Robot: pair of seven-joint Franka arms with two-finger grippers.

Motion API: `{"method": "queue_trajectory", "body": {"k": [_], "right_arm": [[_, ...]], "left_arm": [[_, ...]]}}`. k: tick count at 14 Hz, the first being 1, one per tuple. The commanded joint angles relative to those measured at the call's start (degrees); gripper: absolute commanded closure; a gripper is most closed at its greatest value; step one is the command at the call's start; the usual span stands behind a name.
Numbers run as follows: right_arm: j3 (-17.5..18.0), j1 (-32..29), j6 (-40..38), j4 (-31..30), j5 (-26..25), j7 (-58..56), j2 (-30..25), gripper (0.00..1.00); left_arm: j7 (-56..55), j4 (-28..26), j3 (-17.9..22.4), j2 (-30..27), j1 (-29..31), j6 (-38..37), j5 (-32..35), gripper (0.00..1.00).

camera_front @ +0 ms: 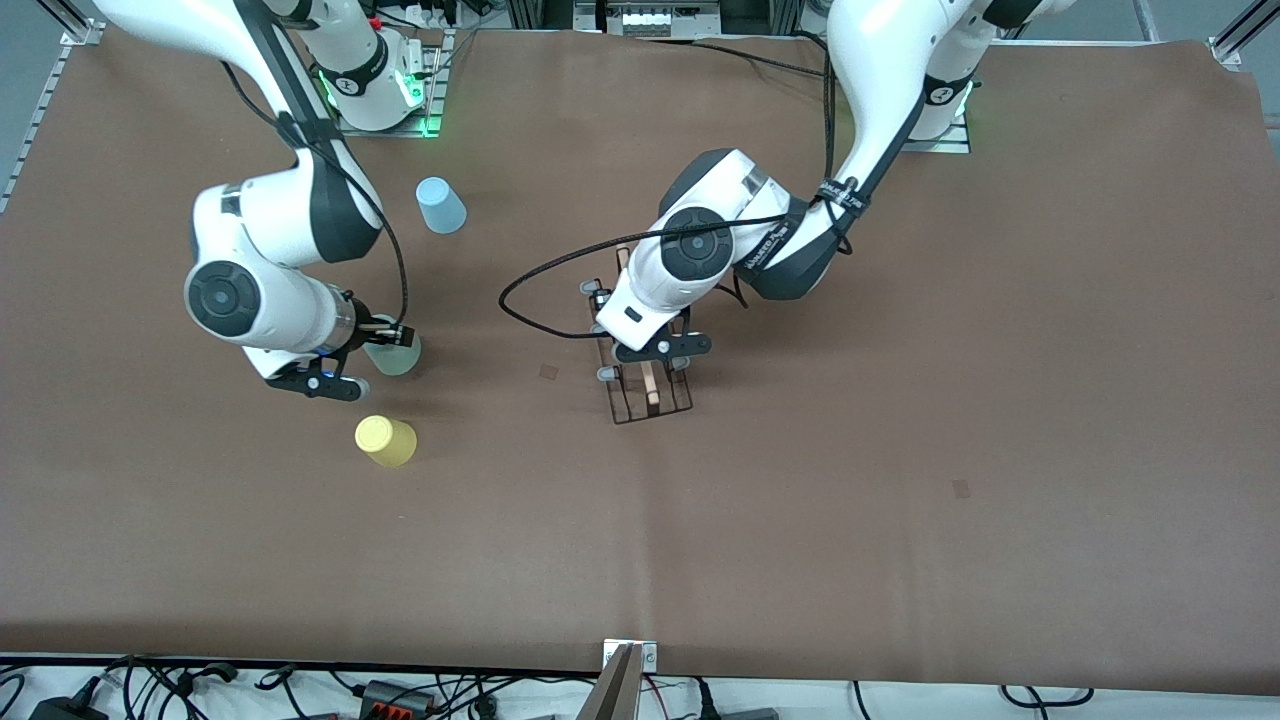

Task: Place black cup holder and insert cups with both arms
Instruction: 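Move the rack with the left gripper while the right gripper lifts the cup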

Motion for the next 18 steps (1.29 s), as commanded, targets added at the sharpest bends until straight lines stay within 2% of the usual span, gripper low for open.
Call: {"method": "queue_trajectory", "body": {"k": [1,2,4,6,10,13,14,16,18], "right_arm": [[0.2,-0.4,-2.2,2.8,1.0,-0.4,0.0,0.62],[0.2,-0.3,-2.3,3.4,1.0,-0.6,0.1,0.62],[0.6,-0.1,-2.3,3.7,1.1,0.0,0.2,0.62],[0.8,2.0,-3.9,5.5,1.3,-0.2,0.1,0.62],[0.7,9.3,-7.8,9.8,11.4,0.5,0.2,0.62],[0.7,16.3,-7.7,11.1,11.5,5.3,0.5,0.62],[0.7,17.8,-7.5,11.6,11.5,6.2,0.7,0.62],[0.7,20.6,-7.1,12.6,11.6,8.9,2.0,0.62],[0.7,22.2,-7.0,14.1,11.3,10.2,3.7,0.62]], "left_arm": [[0.1,2.5,0.9,-0.1,-0.7,-0.4,0.0,0.0],[0.1,2.5,1.1,-2.3,0.0,-1.8,0.4,0.0],[1.0,2.8,0.4,-5.4,6.1,-8.4,0.5,0.0],[7.0,2.7,0.5,-7.7,9.9,-11.4,0.6,0.0],[7.8,2.6,1.1,-8.2,16.9,-15.6,3.6,0.0],[15.0,2.1,1.5,-11.4,22.9,-18.6,5.4,0.0],[18.1,0.6,2.5,-13.2,24.1,-19.7,6.0,0.0],[19.1,-2.5,7.9,-16.8,24.8,-21.3,8.2,0.0],[21.4,-2.9,13.3,-20.4,24.8,-22.2,9.1,0.0]]}}
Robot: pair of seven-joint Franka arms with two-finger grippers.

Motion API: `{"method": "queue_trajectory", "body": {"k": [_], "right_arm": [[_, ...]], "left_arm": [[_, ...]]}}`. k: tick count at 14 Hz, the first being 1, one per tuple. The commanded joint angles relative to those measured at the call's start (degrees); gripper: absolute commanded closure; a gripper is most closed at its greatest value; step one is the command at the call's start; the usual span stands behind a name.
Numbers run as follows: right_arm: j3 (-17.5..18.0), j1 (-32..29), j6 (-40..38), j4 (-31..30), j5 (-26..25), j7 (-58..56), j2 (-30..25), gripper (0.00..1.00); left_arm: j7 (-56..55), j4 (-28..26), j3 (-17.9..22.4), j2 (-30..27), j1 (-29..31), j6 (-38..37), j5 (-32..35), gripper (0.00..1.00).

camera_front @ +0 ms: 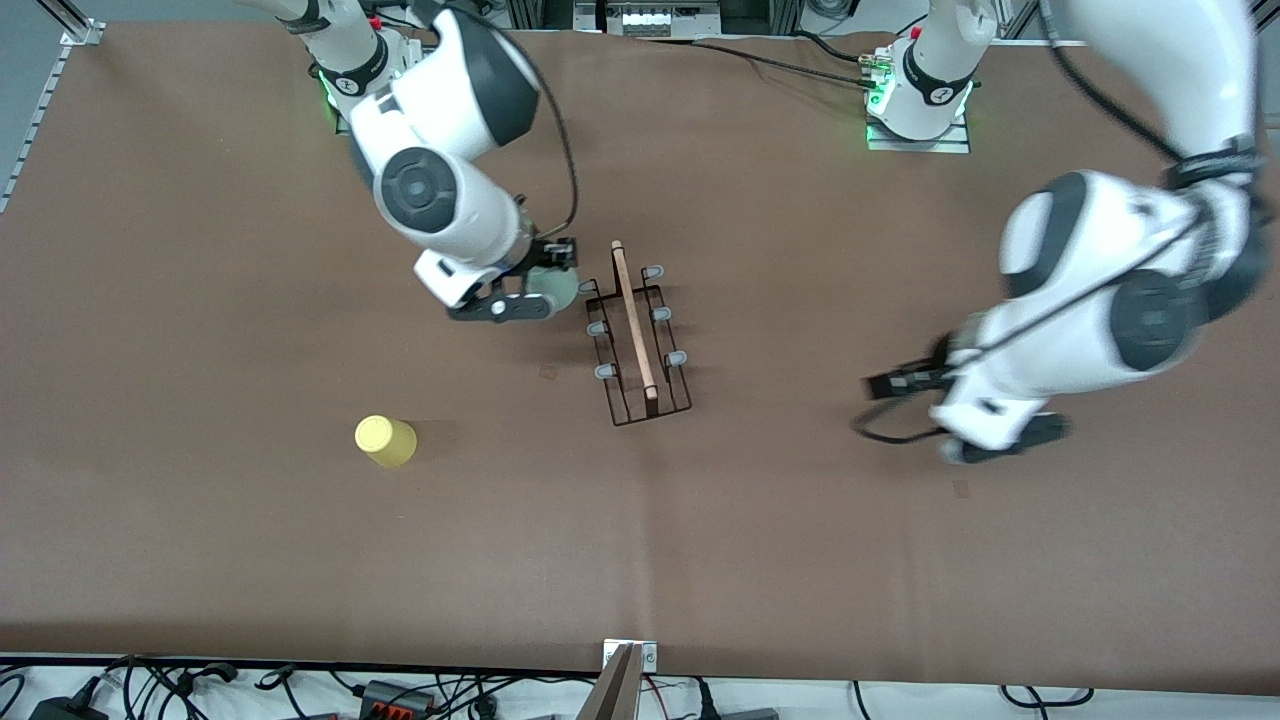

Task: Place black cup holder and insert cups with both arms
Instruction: 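Release the rack with the left gripper while the right gripper lowers the cup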

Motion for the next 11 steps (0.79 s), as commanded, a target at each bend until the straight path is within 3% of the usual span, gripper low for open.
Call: {"method": "queue_trajectory", "body": {"k": [1,4,8,11], "right_arm": [[-0.5,1.6,-0.6,3.8,0.5,1.4,3.6,0.61],[-0.5,2.0,-0.2,5.5,0.5,1.4,6.5,0.61],[-0.5,2.8,-0.1,5.5,0.8,1.6,7.4,0.61],[-0.5,3.5,0.5,5.6,0.6,1.5,8.9,0.61]], "left_arm": [[6.2,-4.4,4.4,-7.6,-0.2,-2.2,1.4,0.0],[15.1,-8.2,4.5,-12.1,3.4,-2.6,3.6,0.0],[16.5,-20.8,4.4,-20.4,3.3,3.6,5.2,0.0],[16.3,-21.6,3.8,-21.2,3.5,3.6,8.4,0.0]]}}
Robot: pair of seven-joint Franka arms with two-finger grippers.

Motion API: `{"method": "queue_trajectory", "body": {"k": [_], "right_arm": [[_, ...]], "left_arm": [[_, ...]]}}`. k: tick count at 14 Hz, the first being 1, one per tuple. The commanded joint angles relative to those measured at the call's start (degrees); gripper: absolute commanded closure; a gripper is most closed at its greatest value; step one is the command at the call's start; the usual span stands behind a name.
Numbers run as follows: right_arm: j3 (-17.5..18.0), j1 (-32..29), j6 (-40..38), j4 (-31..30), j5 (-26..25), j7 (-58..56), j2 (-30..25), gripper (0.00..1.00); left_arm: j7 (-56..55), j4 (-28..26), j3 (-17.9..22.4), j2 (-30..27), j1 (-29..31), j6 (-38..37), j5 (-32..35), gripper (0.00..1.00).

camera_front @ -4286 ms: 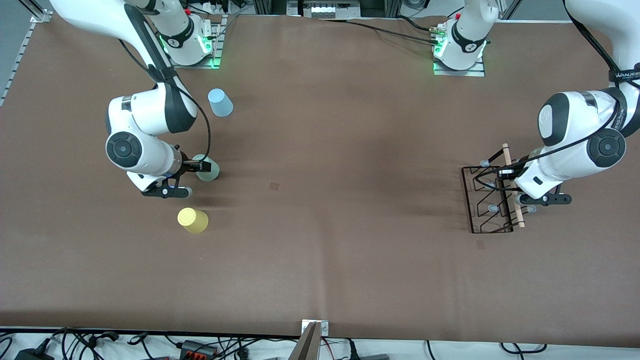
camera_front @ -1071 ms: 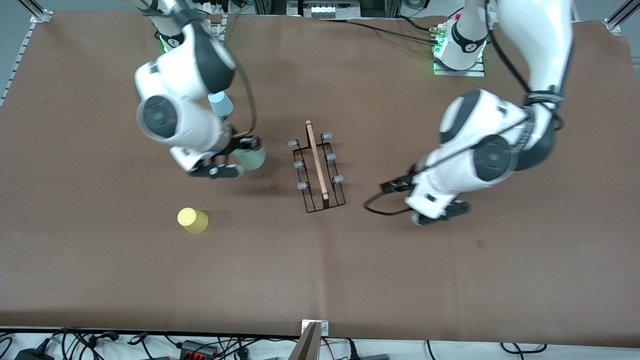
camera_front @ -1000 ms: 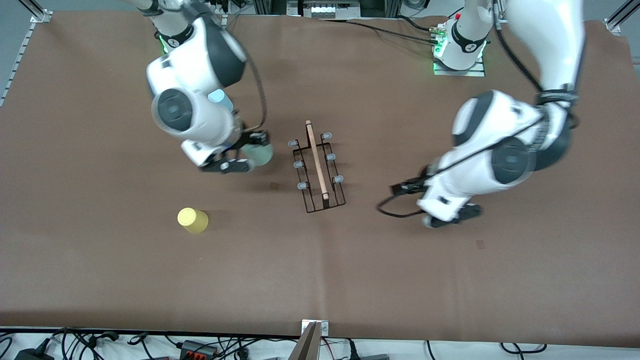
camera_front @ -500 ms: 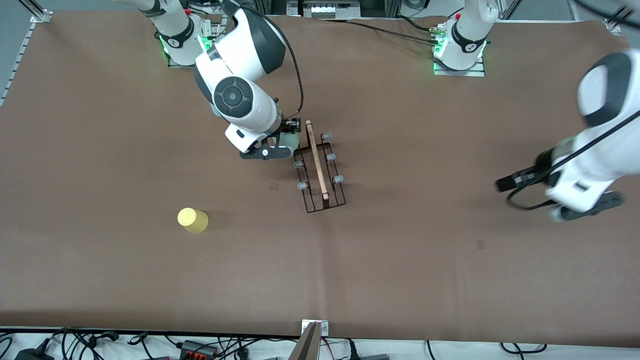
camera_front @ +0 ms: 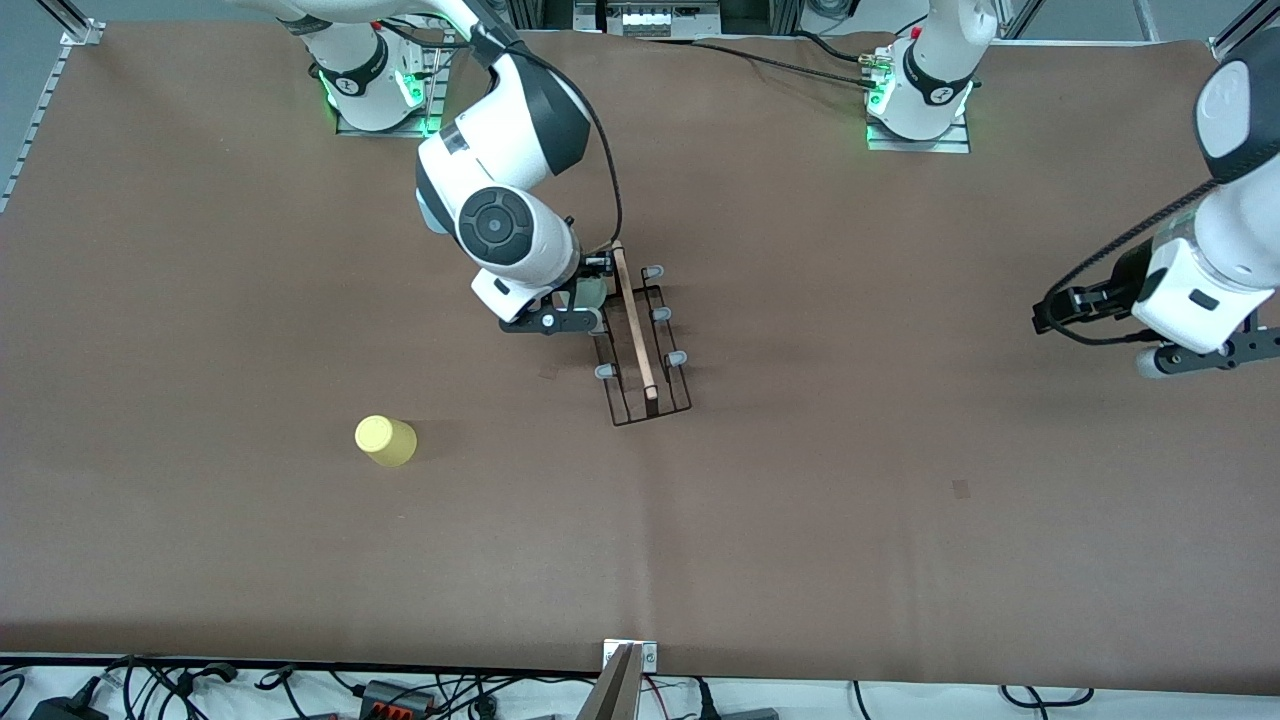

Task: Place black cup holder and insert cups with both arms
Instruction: 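Release the rack with the left gripper while the right gripper lowers the cup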

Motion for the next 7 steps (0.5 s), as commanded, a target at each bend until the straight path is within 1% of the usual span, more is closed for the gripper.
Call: {"method": "queue_trajectory", "body": {"k": [1,3,4,5,6,7], "right_arm": [[-0.5,0.9,1.3,1.7,0.6,0.8,2.5,0.61],[-0.5,1.1,2.0,1.7,0.2,0.7,4.2,0.61],[-0.5,1.4,2.0,1.7,0.0,0.6,4.6,0.59],[-0.6,1.5,2.3,1.7,-0.1,0.8,4.9,0.14],[-0.7,1.3,2.3,2.0,0.1,1.3,4.6,0.0],[-0.9,0.9,1.5,3.5,0.2,1.5,4.3,0.0]], "left_arm": [[0.9,-4.1,-0.5,-3.5,0.0,1.6,2.2,0.0],[0.2,-4.0,-0.7,-3.5,-0.1,1.8,2.2,0.0],[0.1,-4.0,-0.7,-3.5,-0.1,1.8,2.2,0.0],[0.1,-3.9,-0.7,-3.5,-0.1,1.9,2.0,0.0],[0.1,-3.9,-0.7,-3.4,-0.1,2.8,1.9,0.0],[0.1,-3.9,-0.7,-3.4,-0.1,3.6,1.9,0.0]]}}
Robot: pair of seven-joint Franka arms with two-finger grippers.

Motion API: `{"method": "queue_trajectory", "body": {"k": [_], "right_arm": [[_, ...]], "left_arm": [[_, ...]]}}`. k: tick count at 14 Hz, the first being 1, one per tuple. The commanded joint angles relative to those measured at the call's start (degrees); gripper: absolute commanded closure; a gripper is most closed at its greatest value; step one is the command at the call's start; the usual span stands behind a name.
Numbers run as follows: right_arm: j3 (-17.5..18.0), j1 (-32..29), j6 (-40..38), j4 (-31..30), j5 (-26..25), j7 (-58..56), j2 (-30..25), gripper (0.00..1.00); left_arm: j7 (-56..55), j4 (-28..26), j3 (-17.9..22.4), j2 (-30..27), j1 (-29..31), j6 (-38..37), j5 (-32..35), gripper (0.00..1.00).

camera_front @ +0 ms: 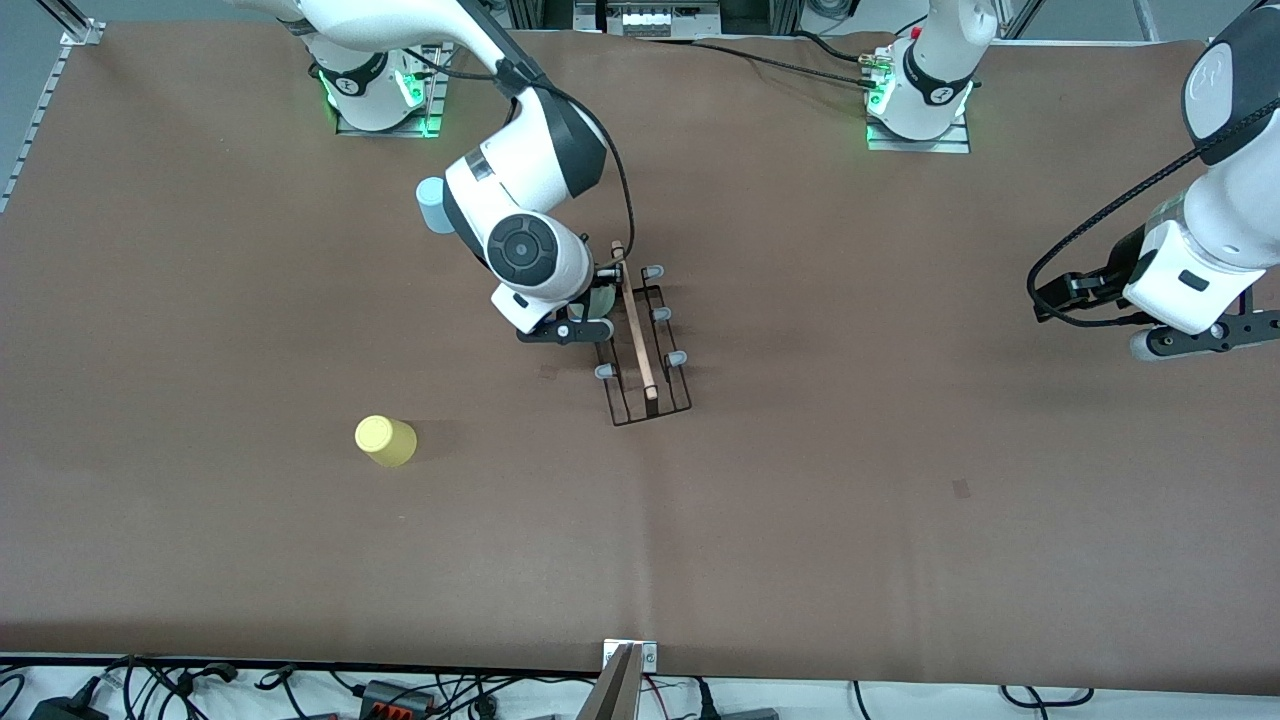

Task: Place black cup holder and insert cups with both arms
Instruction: 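Release the rack with the left gripper while the right gripper lowers the cup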

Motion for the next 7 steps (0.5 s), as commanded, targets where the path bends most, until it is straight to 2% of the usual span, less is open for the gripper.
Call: {"method": "queue_trajectory", "body": {"k": [1,3,4,7], "right_arm": [[-1.0,0.0,-2.6,6.0,-0.1,3.1,-0.6,0.0],[-2.1,-1.4,-7.2,9.5,-0.2,7.8,-2.0,0.0],[-4.0,-1.9,-8.4,11.6,-0.9,8.1,-2.7,0.0],[-13.1,-2.7,-9.0,11.7,-6.9,7.8,-3.0,0.0]], "left_arm": [[0.1,-1.8,-0.3,-1.7,-0.2,2.2,1.2,0.0],[0.0,-1.6,-0.3,-1.6,-0.2,2.8,1.2,0.0],[0.0,-1.7,-0.3,-1.6,-0.1,2.9,1.2,0.0],[0.1,-1.8,-0.2,-1.3,0.0,4.0,1.1,0.0]]}}
